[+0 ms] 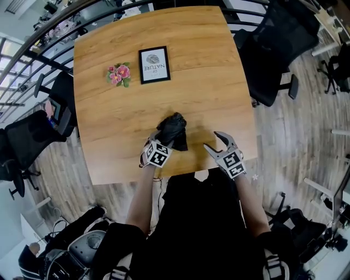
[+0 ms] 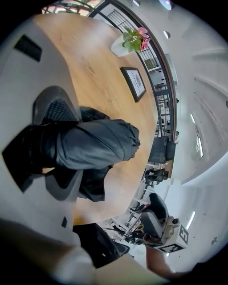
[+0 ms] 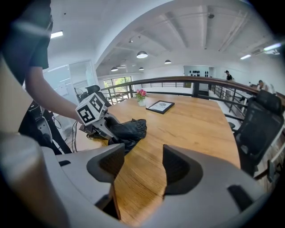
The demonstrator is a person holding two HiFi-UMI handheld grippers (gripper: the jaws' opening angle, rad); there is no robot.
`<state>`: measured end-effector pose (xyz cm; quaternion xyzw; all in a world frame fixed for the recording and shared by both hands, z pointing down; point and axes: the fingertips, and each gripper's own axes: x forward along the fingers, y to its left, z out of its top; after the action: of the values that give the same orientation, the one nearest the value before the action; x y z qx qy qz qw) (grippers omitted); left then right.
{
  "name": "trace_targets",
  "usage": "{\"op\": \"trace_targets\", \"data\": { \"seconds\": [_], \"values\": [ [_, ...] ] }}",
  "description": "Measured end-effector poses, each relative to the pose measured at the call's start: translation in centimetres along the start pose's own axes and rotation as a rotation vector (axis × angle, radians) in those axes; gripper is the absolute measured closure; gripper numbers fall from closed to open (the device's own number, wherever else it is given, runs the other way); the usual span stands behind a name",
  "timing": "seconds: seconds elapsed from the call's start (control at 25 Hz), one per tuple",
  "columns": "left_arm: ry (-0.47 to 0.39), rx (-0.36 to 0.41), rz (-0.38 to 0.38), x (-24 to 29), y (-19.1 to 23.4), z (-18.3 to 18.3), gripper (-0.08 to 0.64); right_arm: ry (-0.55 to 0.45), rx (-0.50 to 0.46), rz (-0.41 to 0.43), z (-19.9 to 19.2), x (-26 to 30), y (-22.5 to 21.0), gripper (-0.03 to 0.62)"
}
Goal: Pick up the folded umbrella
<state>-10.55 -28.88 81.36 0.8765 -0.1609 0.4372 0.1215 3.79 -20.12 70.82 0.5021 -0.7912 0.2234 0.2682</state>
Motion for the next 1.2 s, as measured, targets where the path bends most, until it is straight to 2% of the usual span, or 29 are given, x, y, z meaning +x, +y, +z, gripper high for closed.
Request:
{"op": "trace_targets", "data": {
  "seconds": [0.8, 1.2],
  "values": [
    [-0.071, -0.064, 0.014, -2.1, -0.4, 0.9, 0.299, -0.072, -0.044, -0.046, 2.6, -2.8, -0.1, 0.313],
    [-0.123, -0.102, 0.054, -4.5, -0.6, 2.3, 0.302, -0.109, -0.068, -0.036, 3.4, -3.2, -0.8, 0.313]
  ]
}}
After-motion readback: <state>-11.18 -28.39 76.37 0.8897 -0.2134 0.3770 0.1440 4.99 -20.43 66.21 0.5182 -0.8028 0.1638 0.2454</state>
